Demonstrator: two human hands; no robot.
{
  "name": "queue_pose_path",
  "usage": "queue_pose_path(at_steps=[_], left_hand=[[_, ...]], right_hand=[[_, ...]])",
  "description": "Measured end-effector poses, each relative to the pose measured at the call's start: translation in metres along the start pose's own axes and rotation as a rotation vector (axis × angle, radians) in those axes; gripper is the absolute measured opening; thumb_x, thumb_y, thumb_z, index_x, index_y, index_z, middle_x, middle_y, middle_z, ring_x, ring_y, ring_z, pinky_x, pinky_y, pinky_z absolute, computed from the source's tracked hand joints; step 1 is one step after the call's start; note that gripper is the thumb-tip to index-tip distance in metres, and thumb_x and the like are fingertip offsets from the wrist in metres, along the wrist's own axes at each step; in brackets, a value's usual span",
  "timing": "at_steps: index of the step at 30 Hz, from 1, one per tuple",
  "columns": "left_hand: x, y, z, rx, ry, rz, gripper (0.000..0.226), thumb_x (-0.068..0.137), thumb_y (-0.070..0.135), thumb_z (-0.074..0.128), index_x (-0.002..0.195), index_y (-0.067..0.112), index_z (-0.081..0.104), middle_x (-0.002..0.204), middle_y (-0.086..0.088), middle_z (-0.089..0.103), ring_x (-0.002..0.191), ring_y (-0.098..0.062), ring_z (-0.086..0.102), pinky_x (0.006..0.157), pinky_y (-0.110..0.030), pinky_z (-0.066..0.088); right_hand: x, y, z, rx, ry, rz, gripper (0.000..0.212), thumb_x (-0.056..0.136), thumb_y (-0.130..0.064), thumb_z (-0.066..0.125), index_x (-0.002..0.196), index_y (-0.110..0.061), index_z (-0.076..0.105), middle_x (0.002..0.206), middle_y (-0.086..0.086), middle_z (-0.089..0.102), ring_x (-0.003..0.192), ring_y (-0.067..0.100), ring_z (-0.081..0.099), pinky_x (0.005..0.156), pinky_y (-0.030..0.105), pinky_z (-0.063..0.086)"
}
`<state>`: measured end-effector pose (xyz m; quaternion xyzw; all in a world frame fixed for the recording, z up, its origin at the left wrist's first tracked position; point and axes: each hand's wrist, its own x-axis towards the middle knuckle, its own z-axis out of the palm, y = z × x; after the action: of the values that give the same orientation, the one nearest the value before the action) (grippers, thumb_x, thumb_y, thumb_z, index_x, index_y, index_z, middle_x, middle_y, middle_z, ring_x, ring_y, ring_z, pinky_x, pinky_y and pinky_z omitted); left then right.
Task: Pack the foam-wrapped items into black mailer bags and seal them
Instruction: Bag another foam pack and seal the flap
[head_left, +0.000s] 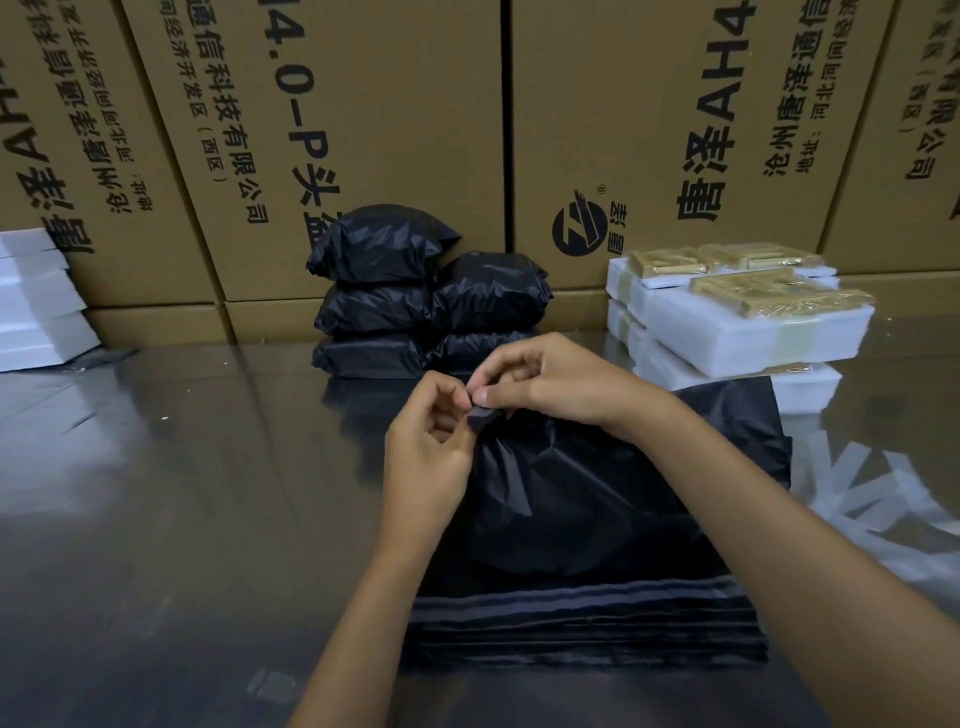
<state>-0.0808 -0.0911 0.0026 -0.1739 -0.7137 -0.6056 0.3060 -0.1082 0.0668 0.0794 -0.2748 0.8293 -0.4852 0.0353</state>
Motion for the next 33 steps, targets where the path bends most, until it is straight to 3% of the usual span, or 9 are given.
queue_pose_path(at_steps=[2,4,7,10,15,19,21,27,33], left_hand=[[-0.001,-0.001,0.001,0.082,0.044,0.013,0.038,0.089,0.003,0.066,0.081,0.033,0.045,0.077,0.017,0.052,0.067,-0.004,0.049,0.064,-0.018,0.044],[-0.002,-0.001,0.002,0.118,0.082,0.016,0.039,0.088,0.007,0.068,0.084,0.034,0.041,0.077,0.019,0.051,0.066,-0.002,0.05,0.062,-0.014,0.044],[-0.002,-0.001,0.003,0.106,0.1,0.014,0.038,0.087,0.014,0.071,0.084,0.035,0.04,0.076,0.018,0.052,0.064,-0.002,0.051,0.061,-0.013,0.045],[-0.002,-0.002,0.003,0.106,0.096,0.01,0.037,0.086,0.012,0.071,0.084,0.033,0.042,0.076,0.018,0.053,0.064,-0.002,0.051,0.061,-0.014,0.045],[0.001,-0.001,0.001,0.001,0.062,-0.063,0.032,0.086,0.006,0.072,0.088,0.026,0.048,0.074,0.017,0.056,0.065,-0.001,0.052,0.063,-0.014,0.046],[0.003,-0.003,-0.001,-0.172,0.043,-0.18,0.022,0.086,0.0,0.07,0.094,0.015,0.056,0.072,0.001,0.06,0.067,-0.005,0.057,0.064,-0.014,0.048],[0.003,-0.004,-0.001,-0.252,0.04,-0.251,0.018,0.086,0.004,0.071,0.094,0.014,0.059,0.07,0.0,0.061,0.067,-0.007,0.057,0.064,-0.015,0.047],[0.003,-0.006,-0.001,-0.366,0.047,-0.363,0.012,0.088,0.009,0.071,0.092,0.017,0.062,0.069,0.0,0.062,0.063,-0.005,0.057,0.058,-0.014,0.045],[0.004,-0.006,0.002,-0.328,0.076,-0.414,0.015,0.086,0.015,0.074,0.099,0.016,0.066,0.072,0.0,0.064,0.067,-0.007,0.058,0.066,-0.022,0.043]], right_hand=[[-0.001,-0.001,-0.003,-0.042,-0.074,0.012,0.014,0.092,-0.011,0.07,0.103,-0.008,0.077,0.079,-0.003,0.074,0.076,0.002,0.065,0.075,0.01,0.048],[-0.002,-0.001,-0.005,-0.076,-0.102,0.012,0.014,0.093,-0.012,0.068,0.104,-0.01,0.077,0.069,-0.011,0.07,0.07,-0.004,0.062,0.07,0.005,0.045],[-0.003,-0.002,-0.006,-0.126,-0.089,-0.006,0.013,0.093,-0.013,0.069,0.102,-0.012,0.078,0.078,0.001,0.071,0.073,0.002,0.06,0.068,0.006,0.044],[-0.004,-0.002,-0.003,-0.153,-0.055,-0.076,0.011,0.091,-0.011,0.07,0.101,-0.011,0.077,0.094,0.017,0.073,0.08,0.013,0.061,0.075,0.016,0.047],[-0.003,-0.002,0.001,-0.225,-0.022,-0.147,0.009,0.09,-0.012,0.071,0.097,-0.014,0.076,0.093,0.016,0.071,0.086,0.028,0.064,0.082,0.035,0.051],[-0.001,-0.001,0.004,-0.28,0.002,-0.177,0.008,0.091,-0.016,0.071,0.093,-0.019,0.077,0.081,-0.01,0.065,0.07,-0.001,0.055,0.068,0.016,0.043],[0.001,-0.001,0.005,-0.304,0.011,-0.179,0.007,0.091,-0.017,0.071,0.092,-0.02,0.077,0.078,-0.013,0.062,0.067,-0.004,0.052,0.067,0.014,0.041],[0.004,-0.002,0.013,-0.364,0.117,-0.207,0.006,0.09,-0.02,0.07,0.089,-0.022,0.075,0.085,-0.012,0.063,0.071,-0.001,0.054,0.067,0.016,0.042],[0.012,0.004,0.022,-0.408,0.291,-0.17,0.007,0.092,-0.023,0.062,0.088,-0.026,0.066,0.082,-0.011,0.064,0.069,0.007,0.054,0.068,0.036,0.049]])
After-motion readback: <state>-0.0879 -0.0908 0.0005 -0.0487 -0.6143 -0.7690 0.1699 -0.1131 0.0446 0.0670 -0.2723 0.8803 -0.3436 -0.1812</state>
